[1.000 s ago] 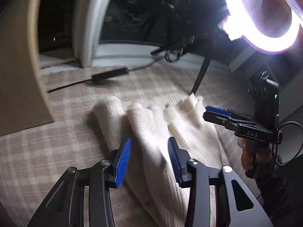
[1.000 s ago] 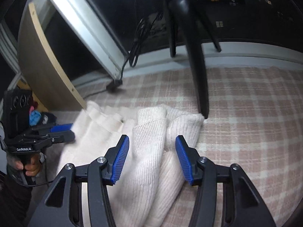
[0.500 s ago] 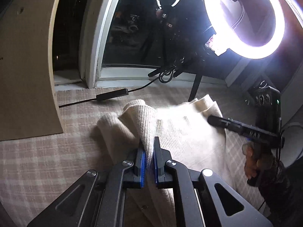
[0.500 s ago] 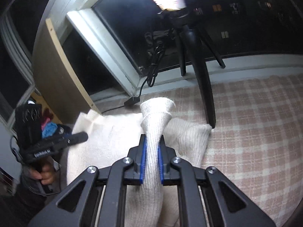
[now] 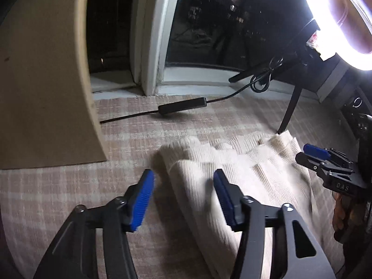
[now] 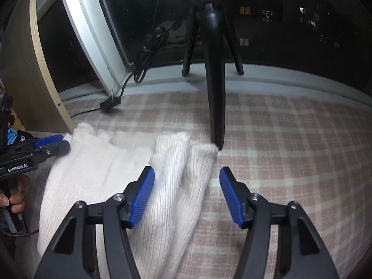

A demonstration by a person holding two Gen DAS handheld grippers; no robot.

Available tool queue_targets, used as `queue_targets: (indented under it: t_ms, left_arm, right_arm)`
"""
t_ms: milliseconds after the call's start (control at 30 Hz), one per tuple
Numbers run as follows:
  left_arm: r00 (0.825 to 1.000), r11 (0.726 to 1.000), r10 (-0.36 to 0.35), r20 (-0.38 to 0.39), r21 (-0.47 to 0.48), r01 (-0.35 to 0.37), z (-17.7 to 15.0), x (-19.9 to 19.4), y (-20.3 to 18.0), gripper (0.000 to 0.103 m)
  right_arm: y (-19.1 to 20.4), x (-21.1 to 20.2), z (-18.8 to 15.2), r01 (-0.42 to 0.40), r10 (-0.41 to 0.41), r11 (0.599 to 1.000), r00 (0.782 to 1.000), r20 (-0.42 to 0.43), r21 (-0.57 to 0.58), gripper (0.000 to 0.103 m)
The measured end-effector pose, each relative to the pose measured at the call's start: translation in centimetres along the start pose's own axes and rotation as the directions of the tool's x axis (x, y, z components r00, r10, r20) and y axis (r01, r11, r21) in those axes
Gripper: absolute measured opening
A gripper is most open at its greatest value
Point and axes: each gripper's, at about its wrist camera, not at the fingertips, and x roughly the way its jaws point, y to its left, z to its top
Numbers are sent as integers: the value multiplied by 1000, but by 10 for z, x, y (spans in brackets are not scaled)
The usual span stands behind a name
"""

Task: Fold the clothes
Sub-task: 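Grasp the folded end with both grippers and flip it over onto the cardigan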

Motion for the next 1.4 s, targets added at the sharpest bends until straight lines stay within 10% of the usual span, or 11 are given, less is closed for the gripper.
queue_targets:
  t_ms: [200,467,567,733,900,1167,1400]
  left_arm:
    - [997,1000,-11,-71,-7,11,9,30,4,56]
    - [994,998,-66,-85,-13,65,10,44,9,62]
    - [988,992,-128,-85,-7,128,10,45,8,33]
    - [981,982,-188,-57,-17,187,11,36,8,17]
    - [962,961,-272,26,-54,273,19,-20,16,15]
    - [926,959,-274,261,146,243,21,-177,-25,15]
    - [934,924,-253,252,351,155,-102,-227,-59,18]
  right_arm:
    - [-5,23,6,15,-15,1000,999,-51,-10,64]
    - [-27,40,1,-151,156,986,986,-62,77,71]
    - [-22,37,0,-199,202,978,978,-56,57,38]
    - [-26,11,3,-292,292,953,956,9,82,24]
    - [-35,-40,8,-378,366,919,924,112,114,20]
    - [-4,-187,12,-362,371,928,884,286,-87,17]
    - [27,-236,-86,-253,300,944,924,238,-211,17]
